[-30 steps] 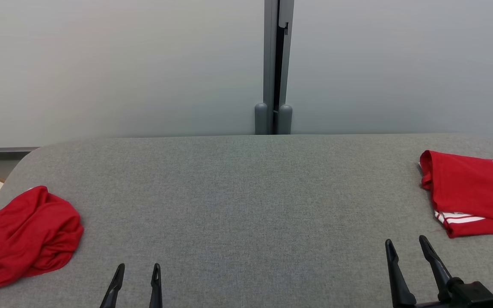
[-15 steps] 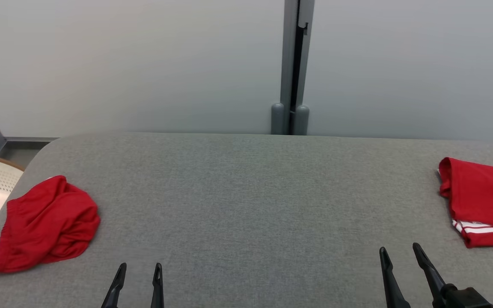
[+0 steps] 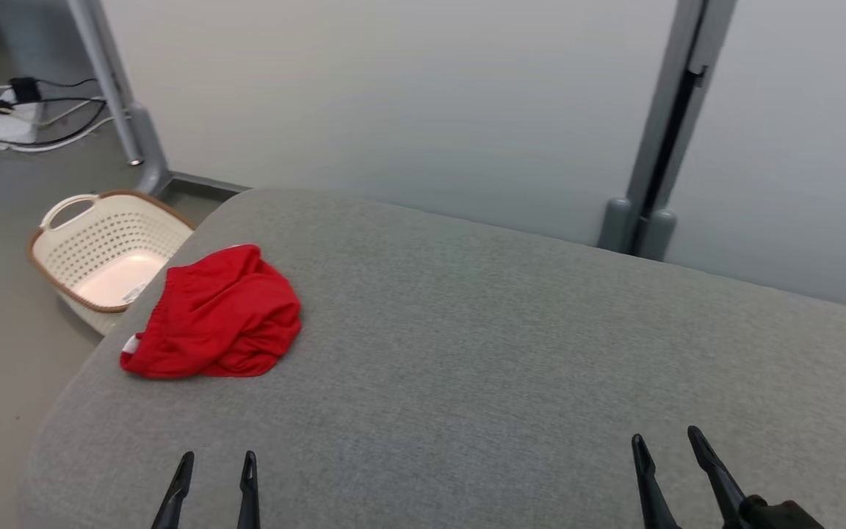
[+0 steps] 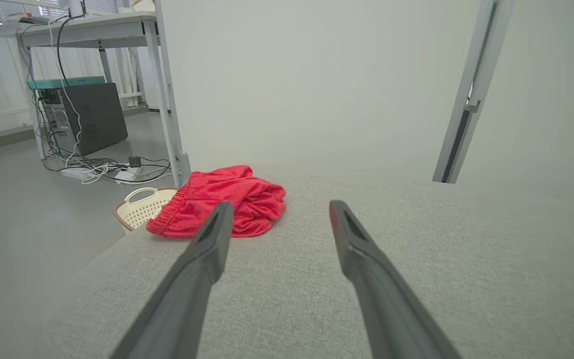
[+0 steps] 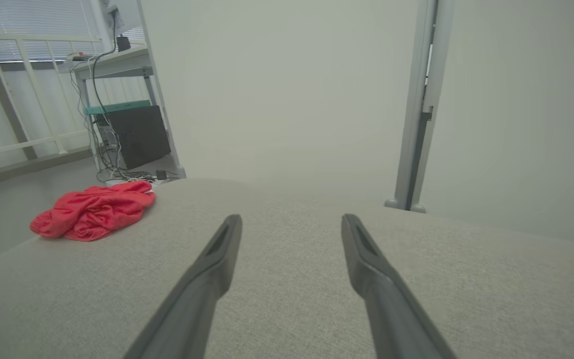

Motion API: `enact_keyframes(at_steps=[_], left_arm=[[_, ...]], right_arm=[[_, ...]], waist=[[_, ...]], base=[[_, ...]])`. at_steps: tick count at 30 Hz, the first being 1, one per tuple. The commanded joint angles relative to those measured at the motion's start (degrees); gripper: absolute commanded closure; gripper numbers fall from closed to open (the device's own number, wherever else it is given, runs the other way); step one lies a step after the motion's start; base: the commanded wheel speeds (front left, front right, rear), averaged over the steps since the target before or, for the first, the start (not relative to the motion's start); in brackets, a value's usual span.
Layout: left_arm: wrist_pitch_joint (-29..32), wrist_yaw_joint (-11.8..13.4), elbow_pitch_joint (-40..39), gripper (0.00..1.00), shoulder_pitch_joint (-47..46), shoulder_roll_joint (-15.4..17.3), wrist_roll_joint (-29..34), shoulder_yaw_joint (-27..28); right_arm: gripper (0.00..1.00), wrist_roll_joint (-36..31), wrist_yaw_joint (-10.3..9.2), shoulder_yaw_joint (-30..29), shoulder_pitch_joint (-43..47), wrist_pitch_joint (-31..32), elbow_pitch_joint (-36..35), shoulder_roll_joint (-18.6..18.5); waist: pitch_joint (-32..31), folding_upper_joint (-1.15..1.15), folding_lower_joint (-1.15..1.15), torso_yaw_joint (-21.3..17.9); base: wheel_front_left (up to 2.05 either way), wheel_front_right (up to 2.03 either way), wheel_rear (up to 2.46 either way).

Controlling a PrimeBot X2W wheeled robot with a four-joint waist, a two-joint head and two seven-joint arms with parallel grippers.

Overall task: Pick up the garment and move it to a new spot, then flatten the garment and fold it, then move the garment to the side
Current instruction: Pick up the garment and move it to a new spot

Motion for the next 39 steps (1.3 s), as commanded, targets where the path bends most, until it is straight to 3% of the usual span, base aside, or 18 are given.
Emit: enact_keyframes(at_steps=[1,11,16,20,24,29,34,39], left_arm=[[0.0,0.0,-0.8,0.0,0.6,0.2,0.1,1.0],[0.0,1.8,-3.5,0.0,0.3,0.2,-1.9,3.1],[0.0,-1.0,-3.0,0.0,-4.5,0.5,0.2,5.0],[0.0,-4.4,1.0,0.0,-12.8,1.2,-2.1,7.8],[0.2,-8.2,10.9,0.0,-25.2,3.4,-3.8,7.8],[7.1,-10.6,25.2,0.0,-42.7,8.1,-5.9,6.1],[15.4,-11.6,39.4,0.0,-56.4,12.8,-9.6,4.0],[19.8,-11.4,48.7,0.0,-63.5,17.4,-15.8,-1.6]], right_arm=[[0.0,0.0,-0.03,0.8,-0.4,0.0,-0.2,0.0],[0.0,-0.5,-0.03,4.4,-5.6,0.0,1.7,-0.1],[0.0,-0.2,-0.03,6.1,-6.9,0.0,2.4,-1.4],[0.0,-1.0,-0.03,5.3,-7.9,0.0,1.4,-3.0],[0.0,-2.6,-0.03,3.4,-8.6,0.0,0.1,-5.3],[0.0,-4.2,-0.04,2.2,-10.2,0.0,-1.8,-7.7],[0.0,-5.1,-0.04,2.3,-13.3,0.0,-3.2,-9.7],[0.0,-5.2,-0.04,1.9,-15.4,0.0,-4.3,-10.4]], waist=[[0.7,-0.01,0.0,4.3],[4.2,-0.01,0.0,7.5],[5.8,-0.01,0.0,8.4],[9.4,-0.01,0.0,9.0],[14.6,-0.01,0.0,9.3],[20.6,-0.01,0.0,7.4],[25.8,-0.01,0.0,3.2],[28.8,-0.01,0.0,-0.8]], base=[[0.0,0.0,0.0],[0.0,0.0,0.0],[0.0,0.0,0.0],[0.0,0.0,0.0],[0.0,0.0,0.0],[0.0,0.0,0.0],[0.0,0.0,0.0],[0.0,0.0,0.0]])
